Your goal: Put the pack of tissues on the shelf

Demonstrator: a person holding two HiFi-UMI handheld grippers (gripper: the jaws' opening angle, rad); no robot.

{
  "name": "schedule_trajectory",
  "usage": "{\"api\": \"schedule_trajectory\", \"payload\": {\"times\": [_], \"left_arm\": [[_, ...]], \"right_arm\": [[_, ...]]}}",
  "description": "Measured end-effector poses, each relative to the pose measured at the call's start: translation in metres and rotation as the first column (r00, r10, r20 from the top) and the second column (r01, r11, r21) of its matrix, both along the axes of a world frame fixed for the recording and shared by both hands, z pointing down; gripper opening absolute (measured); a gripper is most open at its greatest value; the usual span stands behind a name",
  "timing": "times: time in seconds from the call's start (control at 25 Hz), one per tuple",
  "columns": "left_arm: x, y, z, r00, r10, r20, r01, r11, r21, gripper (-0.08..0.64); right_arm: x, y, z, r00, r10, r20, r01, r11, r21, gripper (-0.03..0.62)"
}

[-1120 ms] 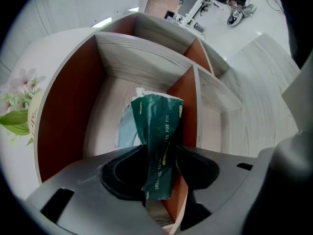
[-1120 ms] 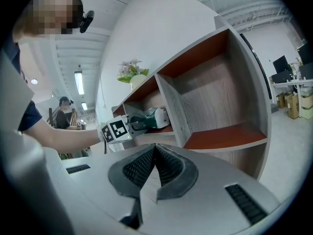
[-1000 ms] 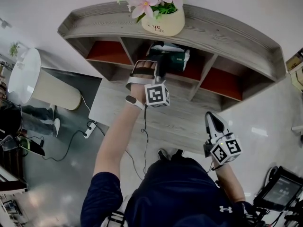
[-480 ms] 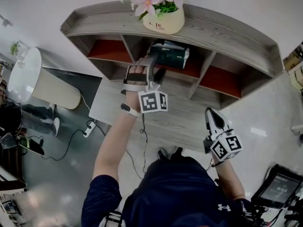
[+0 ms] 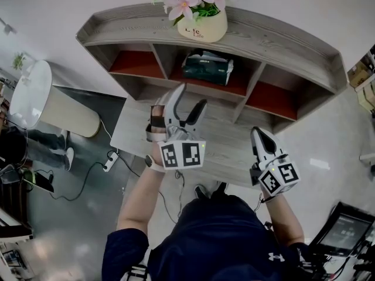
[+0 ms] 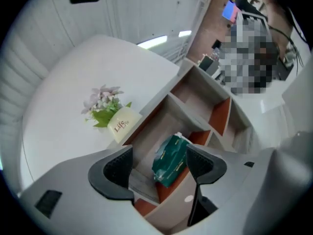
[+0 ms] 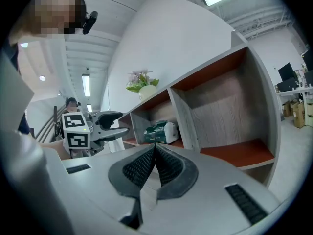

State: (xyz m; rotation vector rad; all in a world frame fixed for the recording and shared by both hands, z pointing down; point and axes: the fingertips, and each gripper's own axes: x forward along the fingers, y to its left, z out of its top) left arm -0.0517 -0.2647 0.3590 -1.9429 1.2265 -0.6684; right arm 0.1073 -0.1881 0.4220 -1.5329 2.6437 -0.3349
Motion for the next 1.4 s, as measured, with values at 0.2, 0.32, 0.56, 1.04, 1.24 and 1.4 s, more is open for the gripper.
{"api": "schedule_trajectory", "payload": {"times": [0.2,0.32,0.56,1.04,1.24,1.4], "left_arm": [[-0.006,0.026,-0.015,0.967,0.034,-0.251,-0.057,0.994,-0.088,0.311],[-0.003,0.041,-0.024,0.927,0.088,-0.366,-0.132,0.987,-0.097,0.251],[-0.009,0.05,-0.024,0.727,0.069,-0.683,-0.2,0.973,-0.115,0.113],[0.002,0.055,-0.01,0.708,0.061,-0.703,-0.252,0.953,-0.171,0.089],[0.008,0.055,-0.003,0.718,0.064,-0.693,-0.266,0.945,-0.188,0.089],[0.011,0.053,0.002,0.72,0.06,-0.691,-0.269,0.942,-0.198,0.087]], "right_arm": [[-0.013,-0.01,-0.015,1.0,-0.024,-0.005,0.024,0.999,0.037,0.009],[-0.018,-0.018,-0.028,1.0,-0.027,0.003,0.027,0.998,0.063,0.009],[-0.037,-0.035,-0.059,0.999,-0.037,-0.024,0.04,0.988,0.151,0.009],[-0.055,-0.03,-0.085,0.999,-0.052,-0.009,0.053,0.974,0.221,0.009],[-0.06,-0.025,-0.087,0.998,-0.061,-0.024,0.065,0.969,0.24,0.009],[-0.059,-0.024,-0.081,0.998,-0.059,-0.021,0.062,0.973,0.224,0.009]]}}
